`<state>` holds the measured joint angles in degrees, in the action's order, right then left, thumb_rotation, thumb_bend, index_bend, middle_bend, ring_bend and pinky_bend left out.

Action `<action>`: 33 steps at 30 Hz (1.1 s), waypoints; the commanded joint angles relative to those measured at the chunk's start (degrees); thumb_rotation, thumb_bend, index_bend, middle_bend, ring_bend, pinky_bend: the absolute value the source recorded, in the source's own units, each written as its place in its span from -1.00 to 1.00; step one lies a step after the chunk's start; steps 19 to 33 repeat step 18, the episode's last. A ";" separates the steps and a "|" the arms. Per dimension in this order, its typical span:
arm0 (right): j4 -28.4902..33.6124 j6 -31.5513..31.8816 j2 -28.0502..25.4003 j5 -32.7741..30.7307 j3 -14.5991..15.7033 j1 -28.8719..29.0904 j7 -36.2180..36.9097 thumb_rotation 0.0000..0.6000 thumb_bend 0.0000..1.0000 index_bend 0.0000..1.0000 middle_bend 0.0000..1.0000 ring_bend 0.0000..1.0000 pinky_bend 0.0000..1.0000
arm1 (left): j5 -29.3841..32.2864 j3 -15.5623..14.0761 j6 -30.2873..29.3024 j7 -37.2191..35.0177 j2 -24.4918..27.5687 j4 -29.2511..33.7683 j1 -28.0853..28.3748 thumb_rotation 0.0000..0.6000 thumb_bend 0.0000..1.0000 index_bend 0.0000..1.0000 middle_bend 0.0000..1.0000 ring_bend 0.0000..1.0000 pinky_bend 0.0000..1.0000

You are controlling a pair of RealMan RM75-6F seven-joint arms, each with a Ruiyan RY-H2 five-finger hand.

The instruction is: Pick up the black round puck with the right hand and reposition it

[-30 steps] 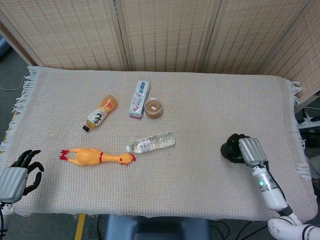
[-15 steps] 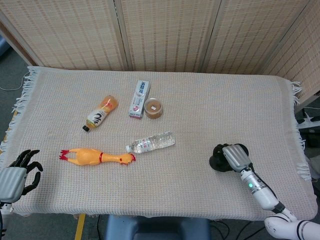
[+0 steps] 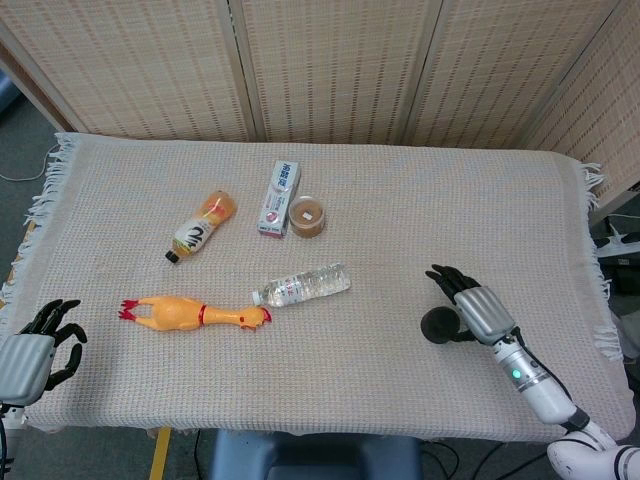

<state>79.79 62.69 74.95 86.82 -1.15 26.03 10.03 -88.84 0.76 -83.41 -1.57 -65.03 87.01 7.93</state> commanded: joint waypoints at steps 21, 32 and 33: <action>14.56 19.70 -8.43 -13.67 -1.55 -15.78 -28.02 1.00 -0.64 -1.00 -1.00 -1.00 -0.95 | 0.10 0.16 0.05 0.52 -0.16 0.24 0.09 1.00 0.05 0.05 -0.66 -0.76 -0.18; 14.56 19.70 -8.43 -13.67 -1.55 -15.78 -28.02 1.00 -0.64 -1.00 -1.00 -1.00 -0.95 | 0.10 0.16 0.05 0.52 -0.16 0.24 0.09 1.00 0.05 0.05 -0.66 -0.76 -0.18; 14.56 19.70 -8.43 -13.67 -1.55 -15.78 -28.02 1.00 -0.64 -1.00 -1.00 -1.00 -0.95 | 0.10 0.16 0.05 0.52 -0.16 0.24 0.09 1.00 0.05 0.05 -0.66 -0.76 -0.18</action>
